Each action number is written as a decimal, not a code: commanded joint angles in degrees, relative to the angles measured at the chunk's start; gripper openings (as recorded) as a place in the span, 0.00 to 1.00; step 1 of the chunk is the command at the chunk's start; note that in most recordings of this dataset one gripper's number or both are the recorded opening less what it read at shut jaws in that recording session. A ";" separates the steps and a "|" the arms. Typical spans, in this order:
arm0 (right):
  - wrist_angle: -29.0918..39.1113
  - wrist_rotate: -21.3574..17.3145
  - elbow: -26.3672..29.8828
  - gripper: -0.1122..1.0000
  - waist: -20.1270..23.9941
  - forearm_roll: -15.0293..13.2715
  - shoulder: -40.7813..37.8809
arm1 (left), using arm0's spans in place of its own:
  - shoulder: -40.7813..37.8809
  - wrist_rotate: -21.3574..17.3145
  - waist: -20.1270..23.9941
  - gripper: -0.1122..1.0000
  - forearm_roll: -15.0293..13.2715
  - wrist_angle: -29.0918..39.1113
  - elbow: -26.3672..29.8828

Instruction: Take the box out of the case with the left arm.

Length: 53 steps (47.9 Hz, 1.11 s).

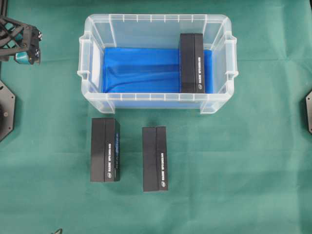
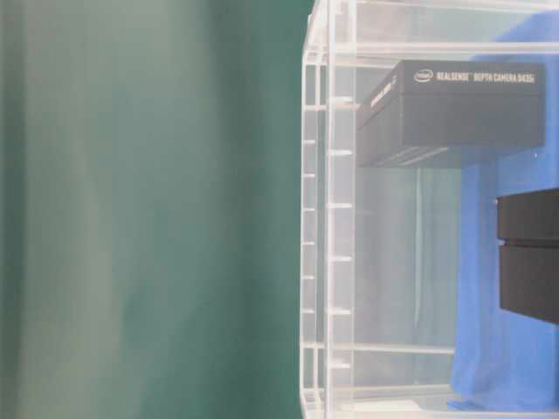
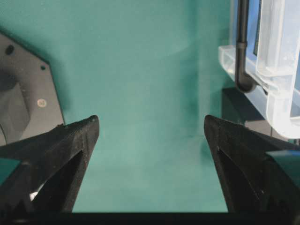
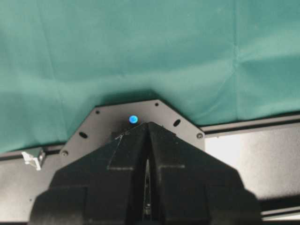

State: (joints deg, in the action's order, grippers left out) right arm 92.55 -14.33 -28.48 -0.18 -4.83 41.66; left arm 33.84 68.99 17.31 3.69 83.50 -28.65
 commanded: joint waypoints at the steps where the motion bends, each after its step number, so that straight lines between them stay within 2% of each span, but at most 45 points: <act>1: 0.09 -0.09 1.23 0.10 -0.09 -0.09 0.00 | 0.00 0.09 0.26 0.98 -0.09 -0.18 1.32; 18: 0.09 -0.09 1.23 0.10 -0.09 -0.09 0.00 | -0.97 0.70 0.18 0.98 -0.97 -0.53 2.11; 31: 0.09 -0.09 1.23 0.10 -0.09 -0.18 0.00 | -6.15 1.14 -1.05 0.98 -1.49 -1.76 6.06; 44: 0.09 -0.09 1.23 0.10 -0.09 -0.18 0.00 | -15.47 1.14 -2.64 0.98 -1.58 -2.29 15.56; 53: 0.09 0.00 1.23 0.10 -0.09 -0.26 0.00 | -23.12 1.32 -3.96 0.98 -1.49 -2.29 25.49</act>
State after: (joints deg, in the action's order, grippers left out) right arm 92.55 -14.33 -28.48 -0.26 -4.92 41.75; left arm 12.48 70.22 13.97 2.20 81.39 -8.00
